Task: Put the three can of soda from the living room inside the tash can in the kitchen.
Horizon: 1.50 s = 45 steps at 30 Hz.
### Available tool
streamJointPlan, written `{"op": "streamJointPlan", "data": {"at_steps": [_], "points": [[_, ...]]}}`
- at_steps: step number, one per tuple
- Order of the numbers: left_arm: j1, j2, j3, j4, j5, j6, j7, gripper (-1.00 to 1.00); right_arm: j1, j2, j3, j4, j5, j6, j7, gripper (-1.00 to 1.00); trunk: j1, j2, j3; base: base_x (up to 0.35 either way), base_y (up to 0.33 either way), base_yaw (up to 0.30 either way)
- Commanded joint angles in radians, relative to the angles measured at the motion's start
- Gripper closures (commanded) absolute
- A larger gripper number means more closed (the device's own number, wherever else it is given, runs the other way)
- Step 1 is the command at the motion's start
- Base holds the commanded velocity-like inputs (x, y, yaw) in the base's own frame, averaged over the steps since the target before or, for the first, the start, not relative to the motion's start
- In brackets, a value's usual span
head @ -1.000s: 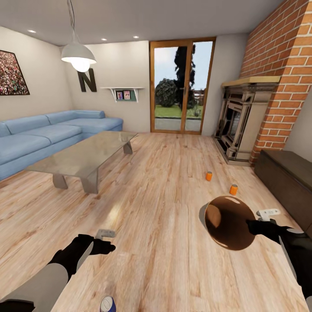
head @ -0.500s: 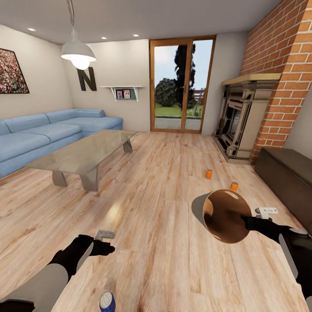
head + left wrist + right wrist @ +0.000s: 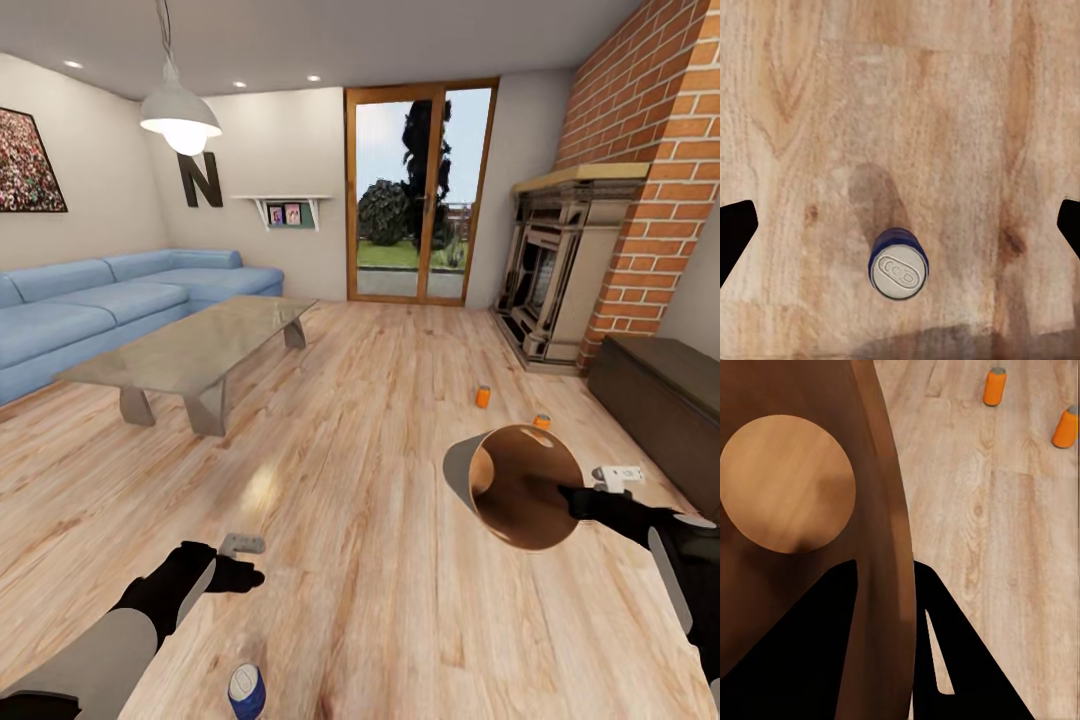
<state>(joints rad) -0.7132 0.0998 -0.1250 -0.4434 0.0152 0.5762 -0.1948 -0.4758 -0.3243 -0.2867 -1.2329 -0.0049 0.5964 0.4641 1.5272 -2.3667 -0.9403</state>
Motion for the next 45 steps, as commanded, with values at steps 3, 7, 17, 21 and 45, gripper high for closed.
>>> {"op": "streamJointPlan", "data": {"at_steps": [3, 7, 17, 21, 45], "points": [[0.0, 0.0, 0.0, 0.0, 0.001, 0.011, 0.0, -1.0, -0.004, 0.0, 0.0, -0.118, -0.018, 0.115, 0.003, 1.0, 0.011, -0.021, -0.009, 0.0, 0.0, 0.0], [0.0, 0.0, 0.001, -0.001, 0.002, 0.023, -0.002, -1.0, -0.006, 0.0, 0.002, -0.241, -0.018, 0.224, 0.002, 1.0, 0.019, -0.035, -0.016, 0.0, 0.0, 0.0], [0.0, 0.0, 0.003, -0.009, 0.008, 0.033, -0.001, -1.0, -0.008, 0.004, 0.005, -0.321, -0.012, 0.314, 0.002, 1.0, 0.019, -0.035, -0.016, -0.122, 0.0, 0.0], [0.0, 0.0, 0.004, -0.01, 0.008, 0.034, -0.001, -1.0, -0.008, 0.004, 0.006, -0.322, -0.011, 0.316, 0.001, 1.0, 0.019, -0.035, -0.016, -0.058, 0.0, 0.0], [0.0, 0.0, 0.005, -0.003, 0.007, 0.072, 0.002, -1.0, -0.021, 0.004, 0.046, -0.318, -0.008, 0.318, -0.01, 1.0, 0.076, -0.135, -0.083, -0.003, 0.0, 0.0]]}}
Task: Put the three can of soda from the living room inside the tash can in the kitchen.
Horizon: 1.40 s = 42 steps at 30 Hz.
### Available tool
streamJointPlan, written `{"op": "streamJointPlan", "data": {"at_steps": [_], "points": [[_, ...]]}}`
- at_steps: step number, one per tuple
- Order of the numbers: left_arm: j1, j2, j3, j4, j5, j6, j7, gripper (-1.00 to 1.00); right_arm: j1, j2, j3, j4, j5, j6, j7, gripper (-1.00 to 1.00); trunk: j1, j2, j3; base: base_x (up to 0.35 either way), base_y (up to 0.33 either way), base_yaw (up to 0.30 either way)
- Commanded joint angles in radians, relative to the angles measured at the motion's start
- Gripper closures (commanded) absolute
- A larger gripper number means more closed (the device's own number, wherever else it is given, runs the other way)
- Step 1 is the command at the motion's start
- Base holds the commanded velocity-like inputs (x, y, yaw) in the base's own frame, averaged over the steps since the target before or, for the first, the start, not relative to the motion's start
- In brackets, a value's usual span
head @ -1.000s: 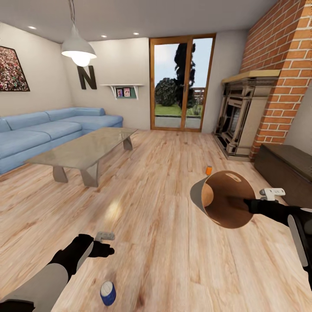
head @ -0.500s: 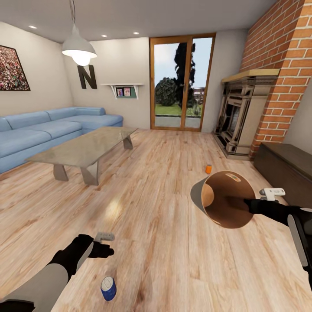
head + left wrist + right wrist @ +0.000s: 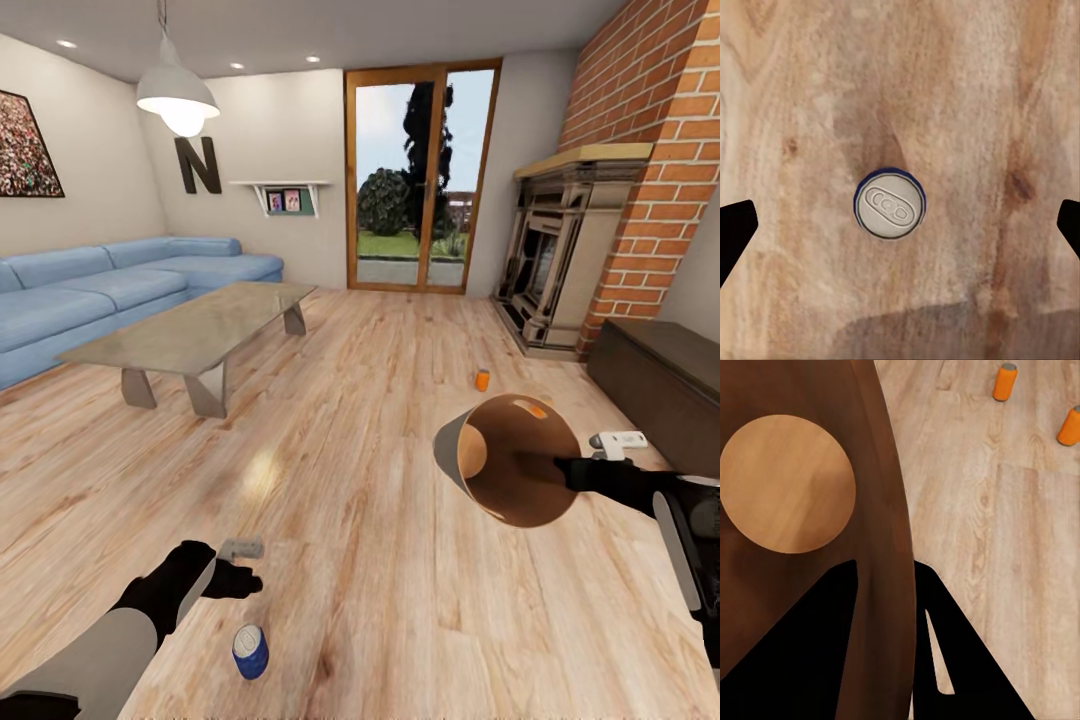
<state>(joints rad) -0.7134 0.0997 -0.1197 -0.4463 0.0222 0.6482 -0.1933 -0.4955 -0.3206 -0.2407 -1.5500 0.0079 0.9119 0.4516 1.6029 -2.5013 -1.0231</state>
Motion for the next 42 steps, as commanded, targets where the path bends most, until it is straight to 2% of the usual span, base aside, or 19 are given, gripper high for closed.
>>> {"op": "streamJointPlan", "data": {"at_steps": [1, 7, 21, 35, 42], "points": [[0.0, 0.0, 0.0, -0.003, 0.0, 0.0, 0.0, -1.0, -0.001, 0.001, 0.007, -0.001, -0.021, 0.002, 0.002, 1.0, 0.0, 0.0, 0.0, 0.0, 0.0, 0.0], [0.0, 0.0, -0.003, -0.009, 0.001, -0.004, -0.008, -1.0, 0.0, 0.001, 0.02, 0.001, -0.02, 0.001, 0.001, 1.0, 0.0, 0.0, 0.0, 0.017, 0.0, 0.0], [0.0, 0.0, -0.002, -0.009, 0.001, -0.009, -0.002, -1.0, 0.0, 0.0, 0.021, 0.005, -0.019, 0.0, 0.001, 1.0, 0.0, 0.0, 0.0, 0.064, 0.0, 0.0], [0.0, 0.0, -0.004, -0.009, 0.001, -0.009, -0.002, -1.0, 0.0, 0.001, 0.021, 0.004, -0.02, -0.001, 0.001, 1.0, 0.006, -0.003, -0.054, 0.001, 0.0, 0.0], [0.0, 0.0, -0.005, -0.009, 0.001, -0.009, -0.002, -1.0, 0.0, 0.0, 0.02, 0.005, -0.02, -0.001, 0.001, 1.0, 0.006, -0.003, -0.054, 0.0, 0.0, 0.0]]}}
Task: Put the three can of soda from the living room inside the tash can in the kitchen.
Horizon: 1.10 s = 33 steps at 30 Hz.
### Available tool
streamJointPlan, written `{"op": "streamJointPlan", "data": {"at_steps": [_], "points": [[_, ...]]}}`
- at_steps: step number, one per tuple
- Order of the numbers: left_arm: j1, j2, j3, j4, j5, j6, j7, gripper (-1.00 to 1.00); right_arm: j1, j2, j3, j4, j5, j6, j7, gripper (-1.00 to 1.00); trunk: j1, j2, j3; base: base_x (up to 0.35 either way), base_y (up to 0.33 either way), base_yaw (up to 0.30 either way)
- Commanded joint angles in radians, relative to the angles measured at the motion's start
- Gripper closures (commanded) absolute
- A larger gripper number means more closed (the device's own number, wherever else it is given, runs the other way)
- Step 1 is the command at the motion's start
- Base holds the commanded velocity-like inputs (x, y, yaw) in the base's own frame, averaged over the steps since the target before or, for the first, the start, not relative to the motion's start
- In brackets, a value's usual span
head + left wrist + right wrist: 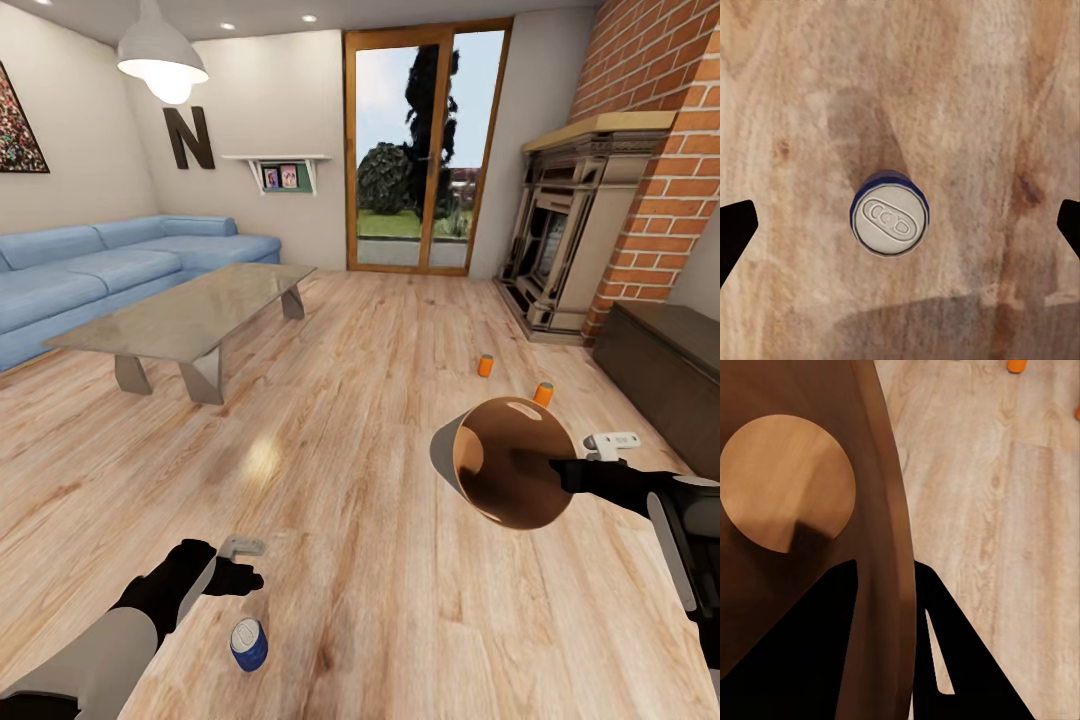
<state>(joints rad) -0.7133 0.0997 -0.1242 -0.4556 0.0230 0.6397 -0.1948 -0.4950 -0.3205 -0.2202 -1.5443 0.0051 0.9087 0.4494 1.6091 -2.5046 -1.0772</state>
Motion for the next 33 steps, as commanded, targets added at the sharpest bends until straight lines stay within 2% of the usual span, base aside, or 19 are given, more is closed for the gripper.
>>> {"op": "streamJointPlan", "data": {"at_steps": [1, 26, 33], "points": [[0.0, 0.0, 0.0, 0.0, 0.0, 0.0, 0.0, -1.0, -0.001, 0.0, 0.0, -0.001, -0.017, 0.002, 0.003, 1.0, 0.0, 0.0, 0.0, 0.0, 0.0, 0.0], [0.0, 0.0, -0.002, -0.001, 0.0, -0.002, 0.003, -1.0, 0.0, -0.001, 0.0, 0.0, -0.017, -0.002, 0.004, 1.0, 0.0, 0.0, 0.0, 0.03, 0.0, 0.0], [0.0, 0.0, -0.002, 0.0, 0.0, -0.002, 0.003, -1.0, 0.0, 0.0, 0.001, 0.0, -0.017, -0.003, 0.004, 1.0, 0.003, -0.002, -0.027, 0.005, 0.0, 0.0]]}}
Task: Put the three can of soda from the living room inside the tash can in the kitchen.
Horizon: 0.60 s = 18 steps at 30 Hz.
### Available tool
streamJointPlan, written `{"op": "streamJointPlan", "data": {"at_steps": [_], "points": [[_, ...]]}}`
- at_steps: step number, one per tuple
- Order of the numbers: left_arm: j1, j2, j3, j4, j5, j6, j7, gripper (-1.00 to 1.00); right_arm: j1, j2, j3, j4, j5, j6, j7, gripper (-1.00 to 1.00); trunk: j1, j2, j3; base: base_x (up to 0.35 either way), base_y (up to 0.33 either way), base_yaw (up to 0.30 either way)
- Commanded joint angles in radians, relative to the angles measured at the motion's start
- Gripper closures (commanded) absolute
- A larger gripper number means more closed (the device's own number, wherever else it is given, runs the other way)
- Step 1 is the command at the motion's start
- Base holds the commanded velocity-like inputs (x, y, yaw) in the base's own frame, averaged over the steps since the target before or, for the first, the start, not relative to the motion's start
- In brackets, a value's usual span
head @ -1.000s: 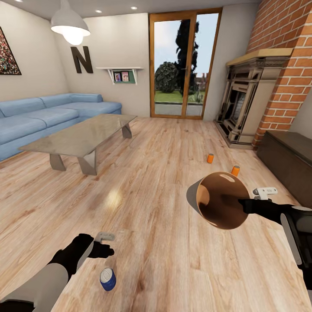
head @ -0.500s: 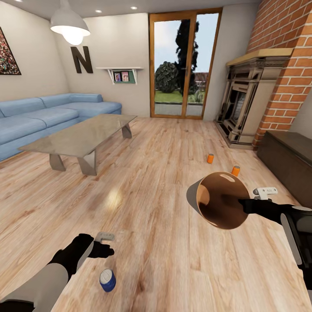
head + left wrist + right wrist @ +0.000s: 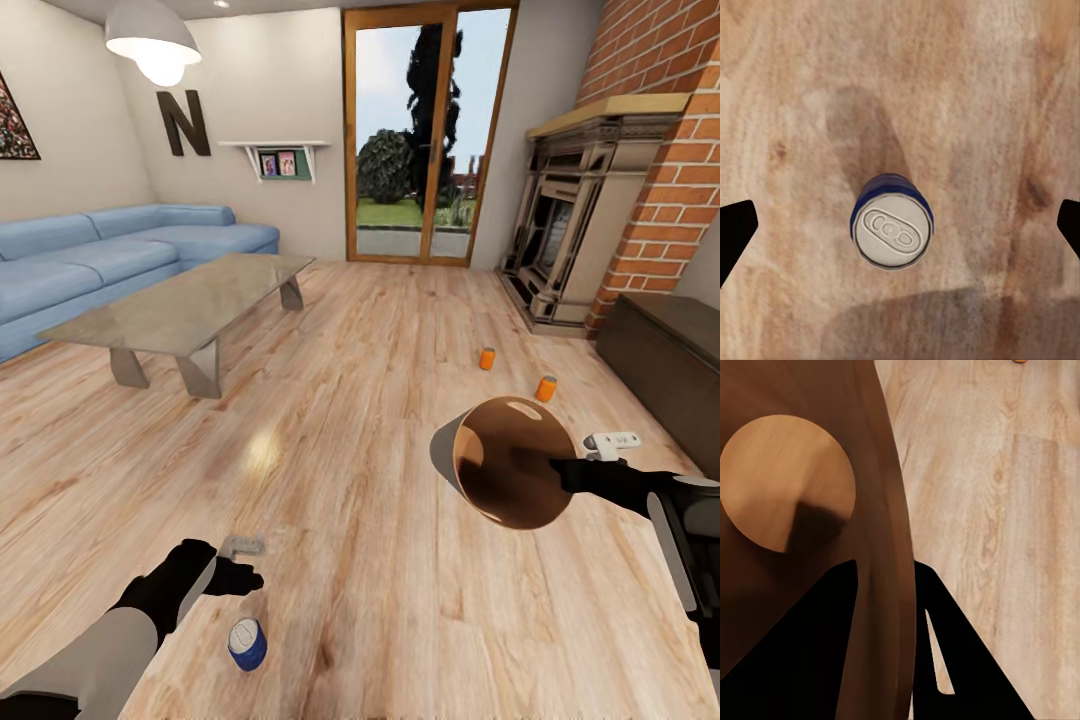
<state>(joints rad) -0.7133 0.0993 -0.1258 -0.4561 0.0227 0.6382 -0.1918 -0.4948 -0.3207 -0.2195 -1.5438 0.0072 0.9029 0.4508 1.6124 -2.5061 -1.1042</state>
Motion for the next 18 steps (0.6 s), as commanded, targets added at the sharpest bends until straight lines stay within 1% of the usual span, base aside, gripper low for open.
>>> {"op": "streamJointPlan", "data": {"at_steps": [1, 6, 18], "points": [[0.0, 0.0, 0.0, 0.0, 0.0, 0.0, 0.0, -1.0, -0.001, 0.0, 0.0, -0.001, -0.019, 0.002, 0.003, 1.0, 0.0, 0.0, -0.004, 0.001, 0.0, 0.0], [0.0, -0.001, 0.0, 0.0, -0.001, 0.0, 0.0, -1.0, -0.001, 0.0, 0.0, 0.0, -0.018, 0.001, 0.003, 1.0, 0.002, -0.002, -0.023, 0.0, 0.0, 0.0], [0.0, -0.001, 0.0, -0.001, -0.001, 0.0, 0.0, -1.0, -0.001, 0.0, 0.0, 0.001, -0.019, -0.001, 0.003, 1.0, 0.002, -0.002, -0.023, 0.0, 0.0, 0.0]]}}
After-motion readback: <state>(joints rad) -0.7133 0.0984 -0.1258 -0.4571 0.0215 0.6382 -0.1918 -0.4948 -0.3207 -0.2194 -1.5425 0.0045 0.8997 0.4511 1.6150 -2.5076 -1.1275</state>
